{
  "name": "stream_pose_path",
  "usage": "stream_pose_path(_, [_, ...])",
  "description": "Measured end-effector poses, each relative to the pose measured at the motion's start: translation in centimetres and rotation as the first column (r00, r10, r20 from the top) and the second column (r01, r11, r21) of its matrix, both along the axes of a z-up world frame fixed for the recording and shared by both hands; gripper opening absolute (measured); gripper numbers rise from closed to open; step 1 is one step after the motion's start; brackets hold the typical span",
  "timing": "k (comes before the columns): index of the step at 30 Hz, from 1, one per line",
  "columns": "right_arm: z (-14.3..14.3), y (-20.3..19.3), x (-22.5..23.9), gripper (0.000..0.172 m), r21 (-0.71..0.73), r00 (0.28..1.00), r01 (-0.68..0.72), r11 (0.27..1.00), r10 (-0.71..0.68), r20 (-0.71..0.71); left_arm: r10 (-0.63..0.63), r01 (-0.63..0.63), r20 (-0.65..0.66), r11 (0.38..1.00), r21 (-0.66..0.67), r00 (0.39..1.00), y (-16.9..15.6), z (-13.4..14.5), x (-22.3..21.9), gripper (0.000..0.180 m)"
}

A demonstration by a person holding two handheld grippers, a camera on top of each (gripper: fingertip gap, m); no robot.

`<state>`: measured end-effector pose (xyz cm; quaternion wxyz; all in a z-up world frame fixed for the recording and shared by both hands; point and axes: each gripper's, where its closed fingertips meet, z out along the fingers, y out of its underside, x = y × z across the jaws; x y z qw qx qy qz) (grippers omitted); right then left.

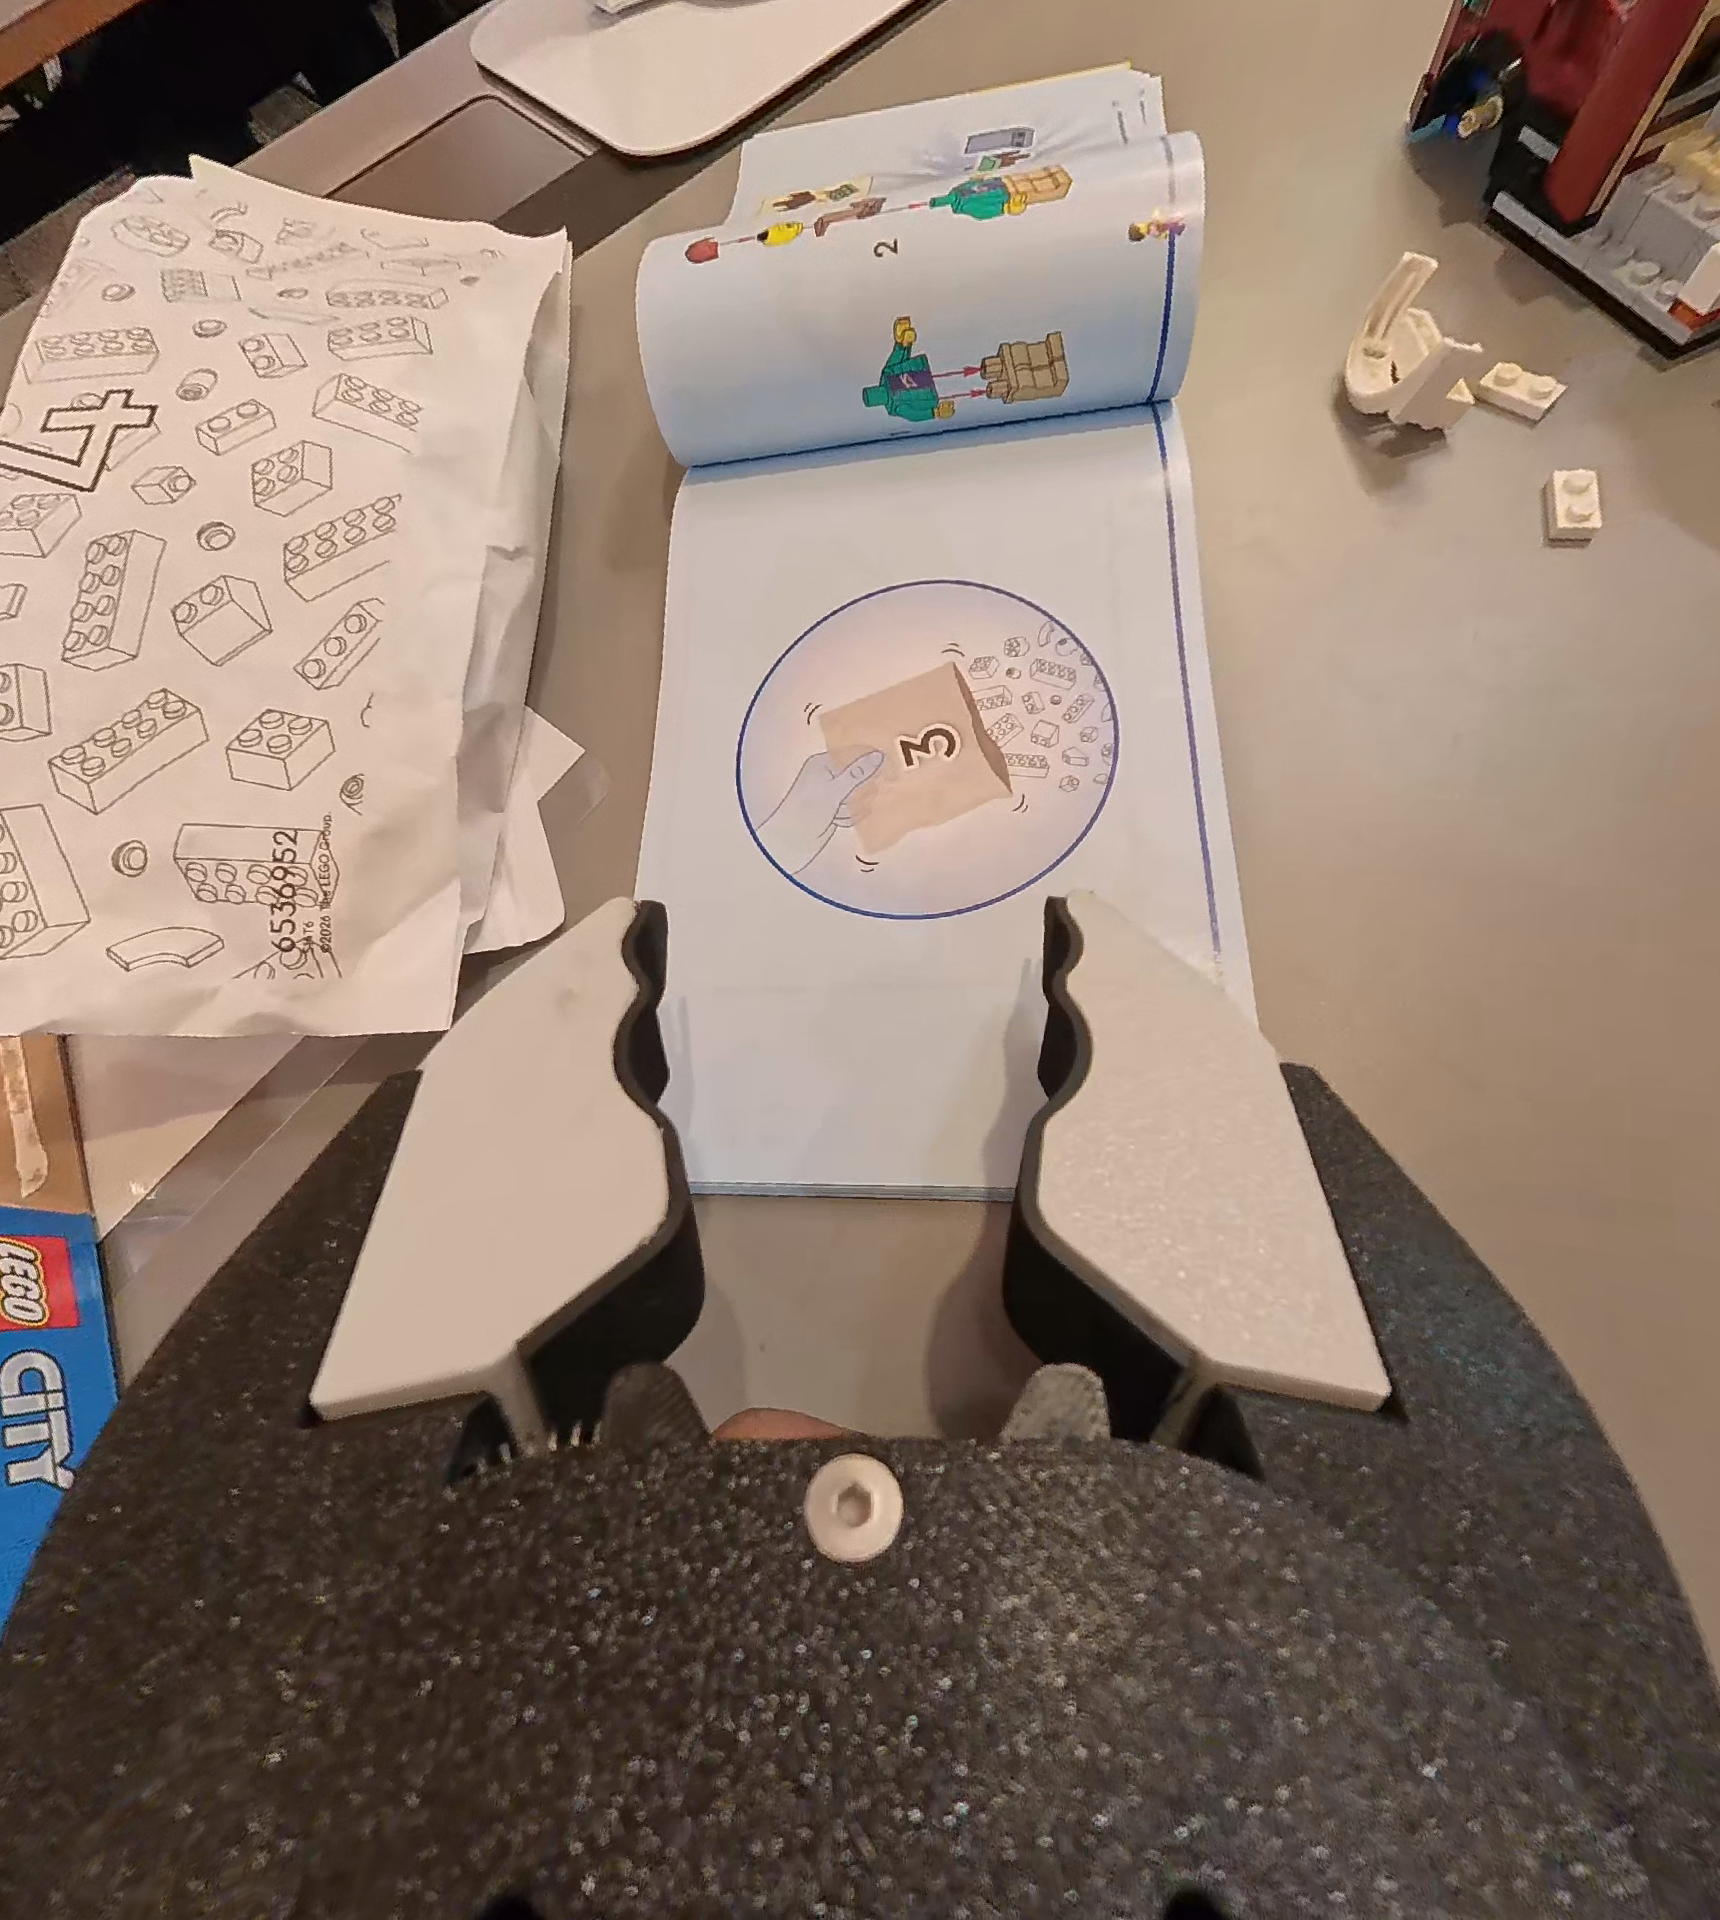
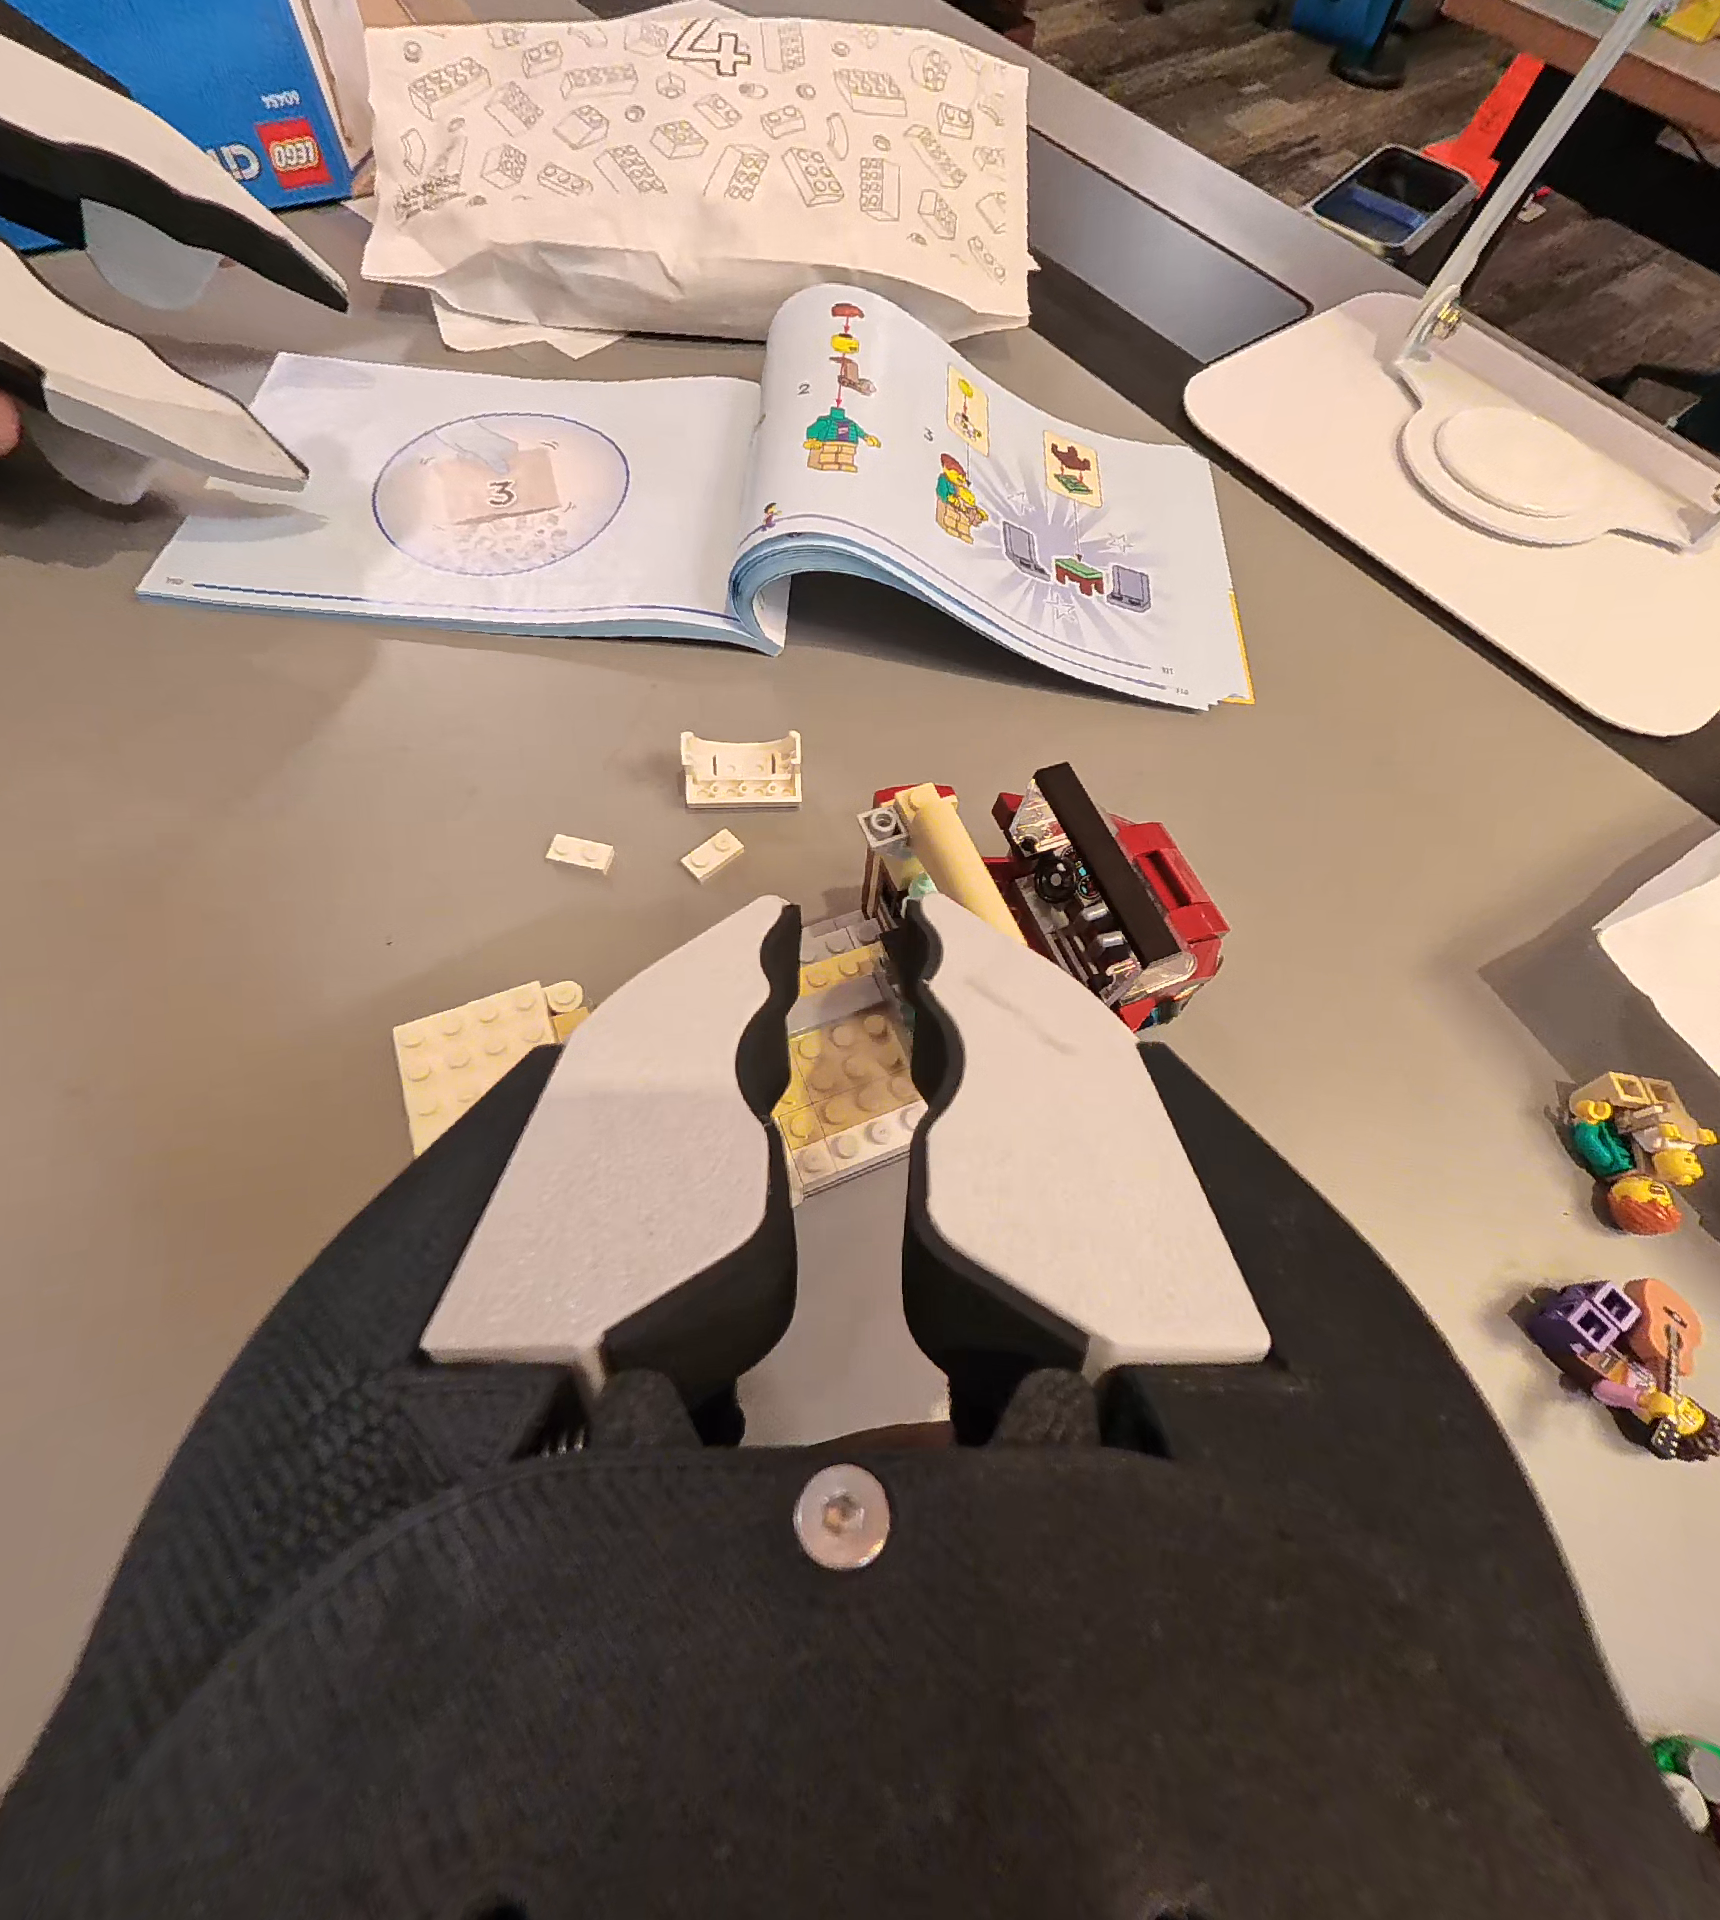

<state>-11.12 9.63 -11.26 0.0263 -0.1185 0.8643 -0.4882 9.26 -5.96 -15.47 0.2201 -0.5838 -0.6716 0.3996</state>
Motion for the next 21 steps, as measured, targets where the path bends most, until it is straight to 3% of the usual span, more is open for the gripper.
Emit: stream_pose_path(21, [1.2,0.3,2.0,0.02,-0.059,0.999,-0.04,0.997,0.041,0.023,0.028,-0.028,0.018,0.999,-0.025,0.999,-0.4,-0.2,0.0,0.07])
